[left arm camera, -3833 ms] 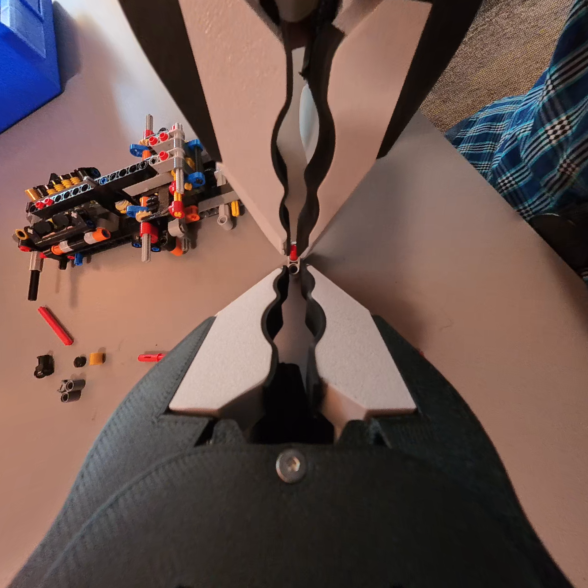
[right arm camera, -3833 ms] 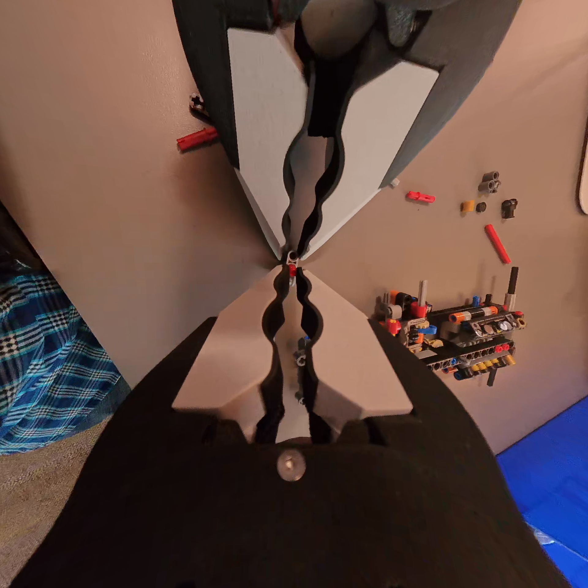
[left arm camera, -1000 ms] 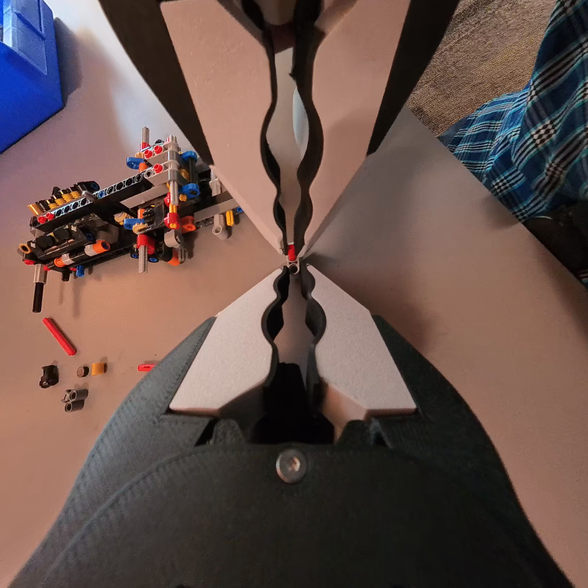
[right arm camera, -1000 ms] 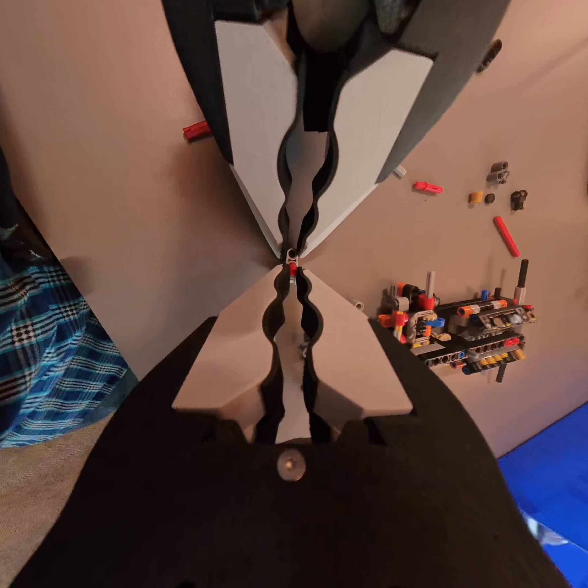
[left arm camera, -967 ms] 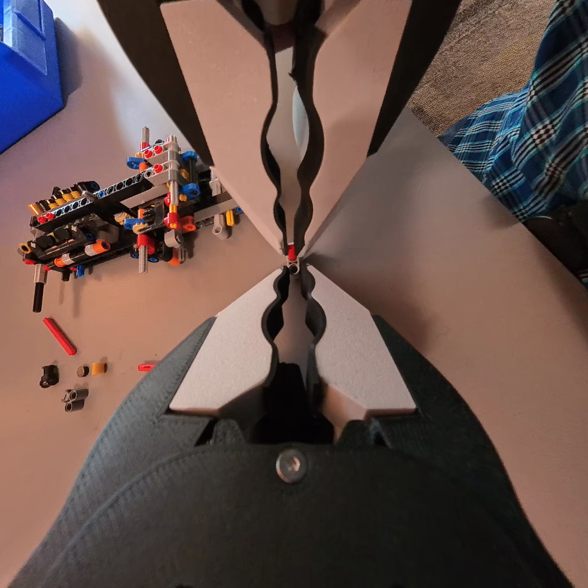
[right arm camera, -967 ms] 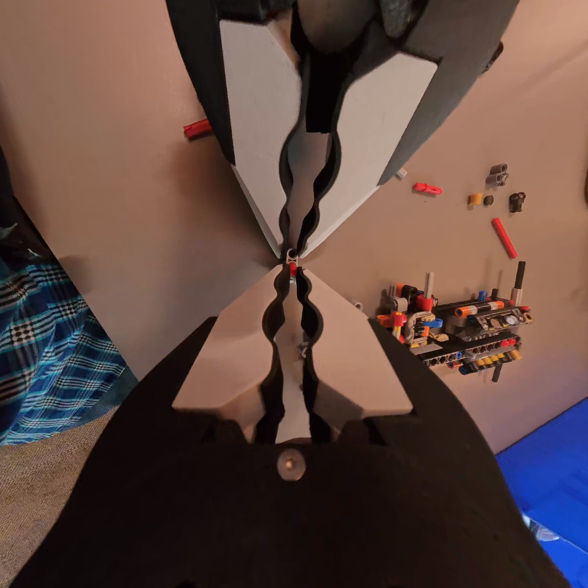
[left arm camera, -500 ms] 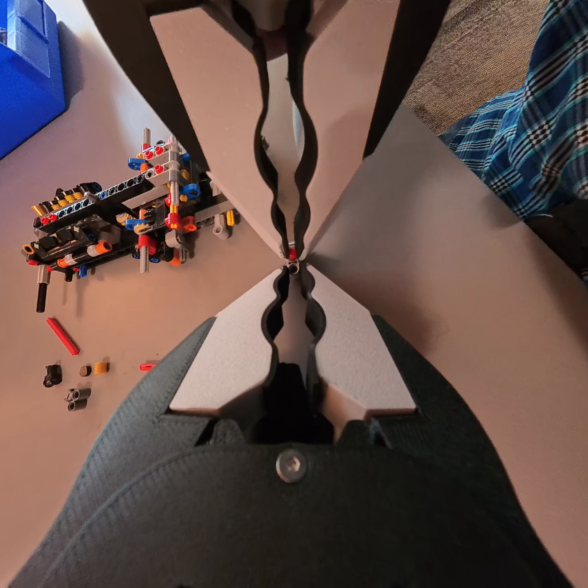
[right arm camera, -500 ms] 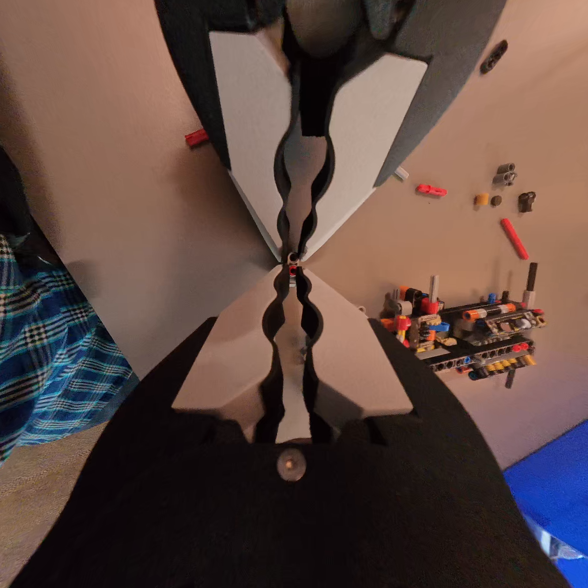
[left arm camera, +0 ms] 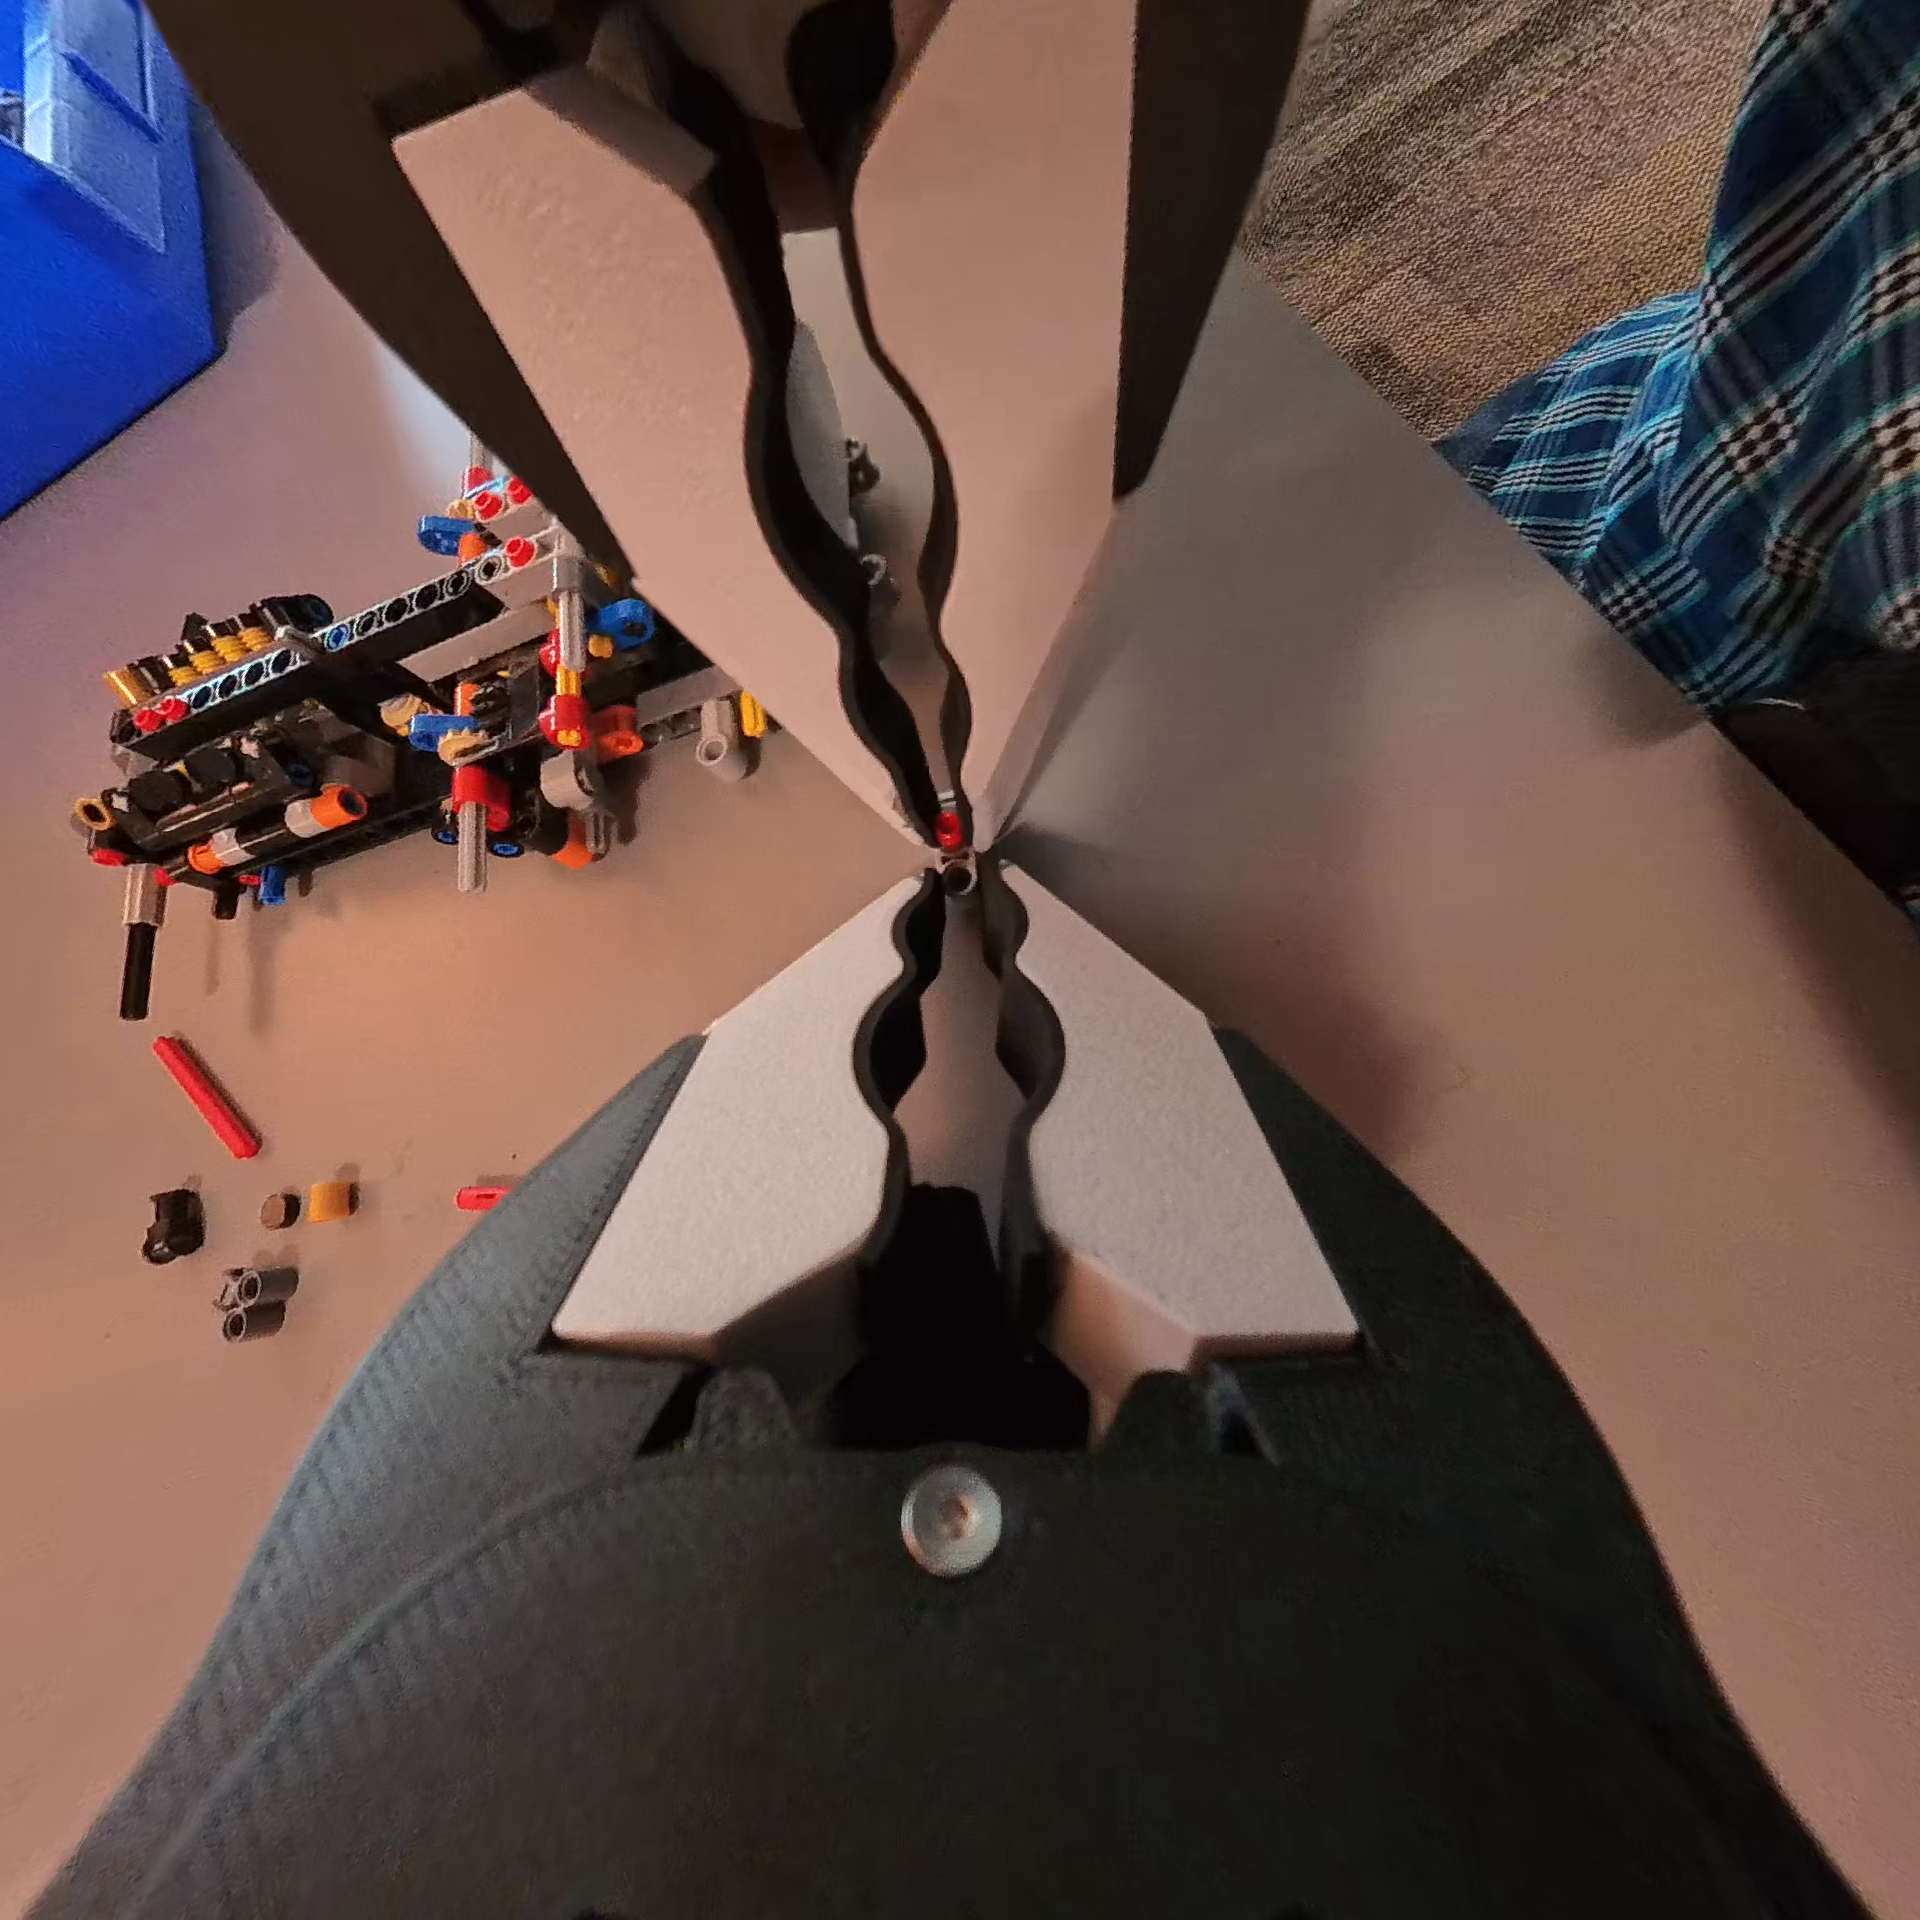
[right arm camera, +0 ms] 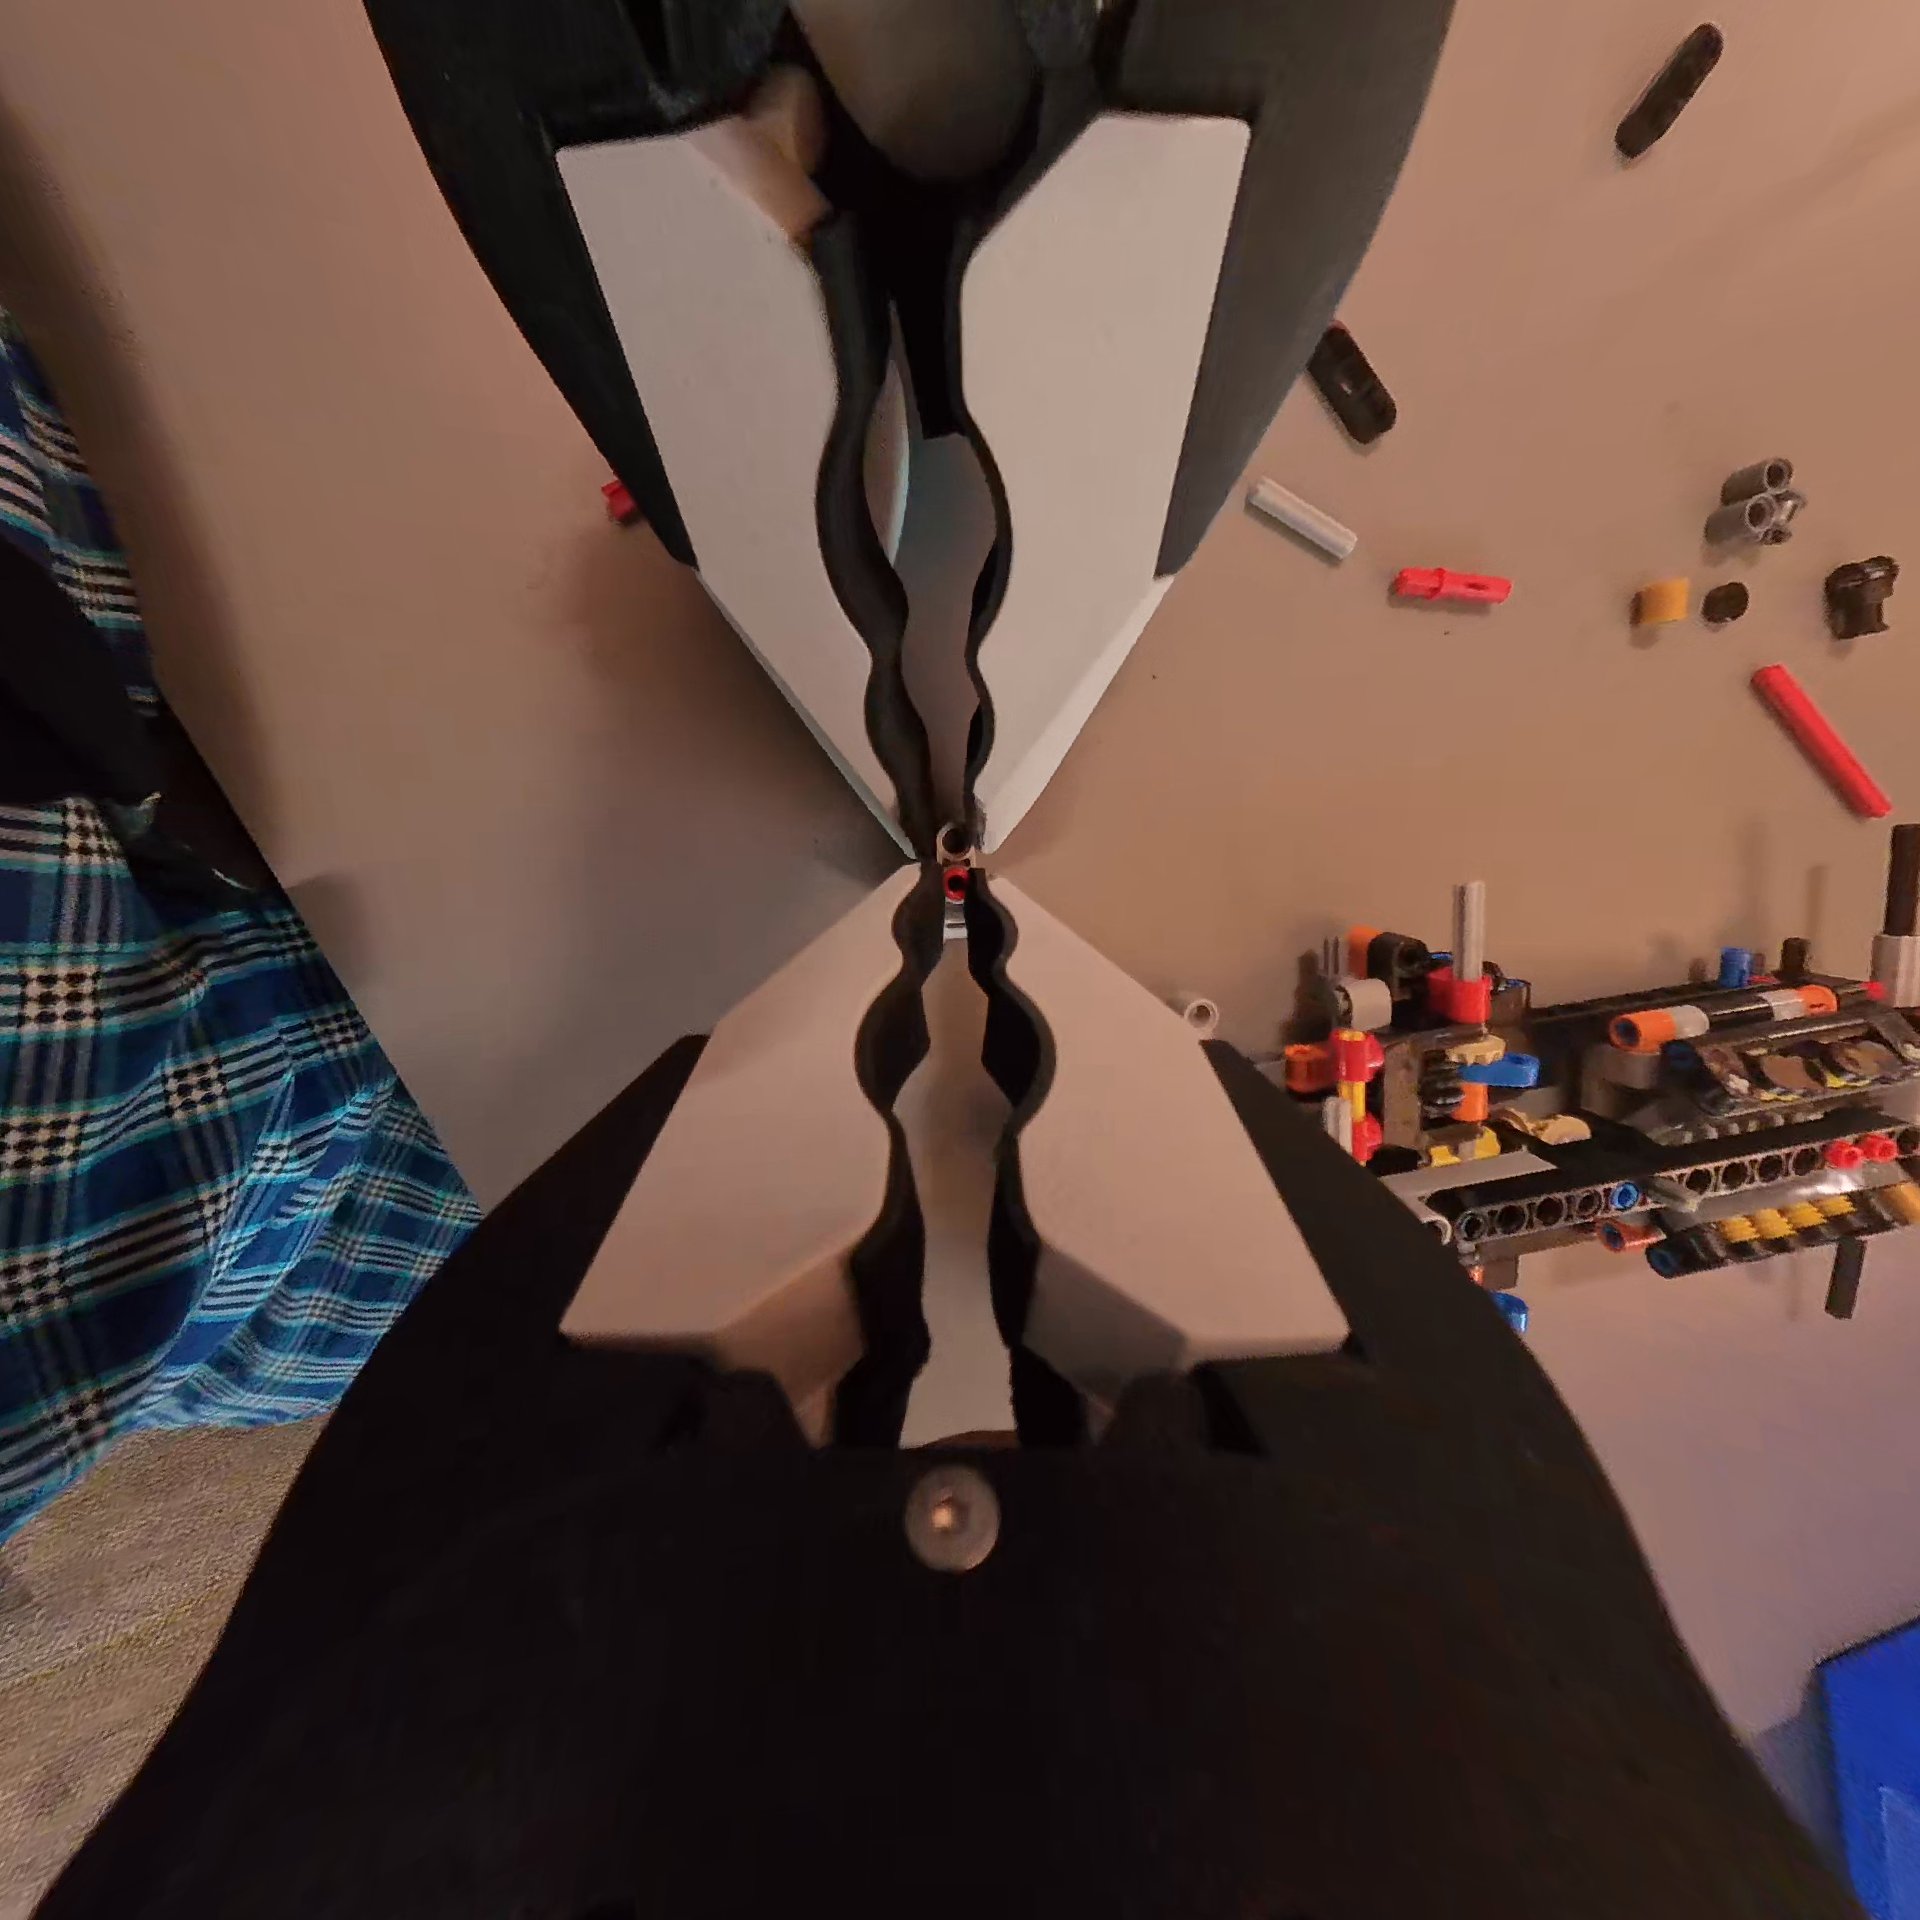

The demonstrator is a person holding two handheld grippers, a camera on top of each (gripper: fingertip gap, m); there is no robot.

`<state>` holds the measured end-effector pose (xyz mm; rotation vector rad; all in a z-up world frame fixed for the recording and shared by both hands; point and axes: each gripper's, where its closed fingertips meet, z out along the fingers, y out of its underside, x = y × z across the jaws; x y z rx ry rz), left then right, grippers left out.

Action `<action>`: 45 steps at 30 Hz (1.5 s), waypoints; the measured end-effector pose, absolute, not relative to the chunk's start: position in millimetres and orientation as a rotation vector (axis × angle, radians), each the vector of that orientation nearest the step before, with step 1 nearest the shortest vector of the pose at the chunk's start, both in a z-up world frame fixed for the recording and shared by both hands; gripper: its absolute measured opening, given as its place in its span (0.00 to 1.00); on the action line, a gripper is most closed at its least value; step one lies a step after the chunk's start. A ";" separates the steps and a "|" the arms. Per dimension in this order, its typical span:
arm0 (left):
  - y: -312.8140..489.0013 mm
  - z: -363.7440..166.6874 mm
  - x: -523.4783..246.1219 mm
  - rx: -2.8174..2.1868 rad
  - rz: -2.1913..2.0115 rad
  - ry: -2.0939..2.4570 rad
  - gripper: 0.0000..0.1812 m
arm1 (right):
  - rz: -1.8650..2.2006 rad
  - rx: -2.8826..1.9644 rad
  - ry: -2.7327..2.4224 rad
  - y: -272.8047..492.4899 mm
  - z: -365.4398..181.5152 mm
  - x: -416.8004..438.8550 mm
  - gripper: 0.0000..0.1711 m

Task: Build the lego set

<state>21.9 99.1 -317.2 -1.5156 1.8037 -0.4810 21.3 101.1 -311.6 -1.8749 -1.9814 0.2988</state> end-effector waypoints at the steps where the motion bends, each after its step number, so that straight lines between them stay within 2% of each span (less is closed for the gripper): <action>1: 98.9 -317.2 21.9 -1.516 -0.481 1.804 0.03 | 0.311 -1.881 -1.984 101.2 -311.7 21.4 0.01; 17: 98.1 -318.0 22.3 -1.524 -0.495 1.805 0.03 | 0.544 -1.965 -2.056 102.2 -314.1 22.3 0.01; 32: 98.4 -318.3 22.7 -1.519 -0.501 1.807 0.03 | 0.524 -1.917 -1.930 103.4 -312.0 19.9 0.04; 45: 100.4 -318.6 23.1 -1.519 -0.503 1.807 0.03 | 0.454 -1.872 -1.937 105.6 -307.8 21.3 0.00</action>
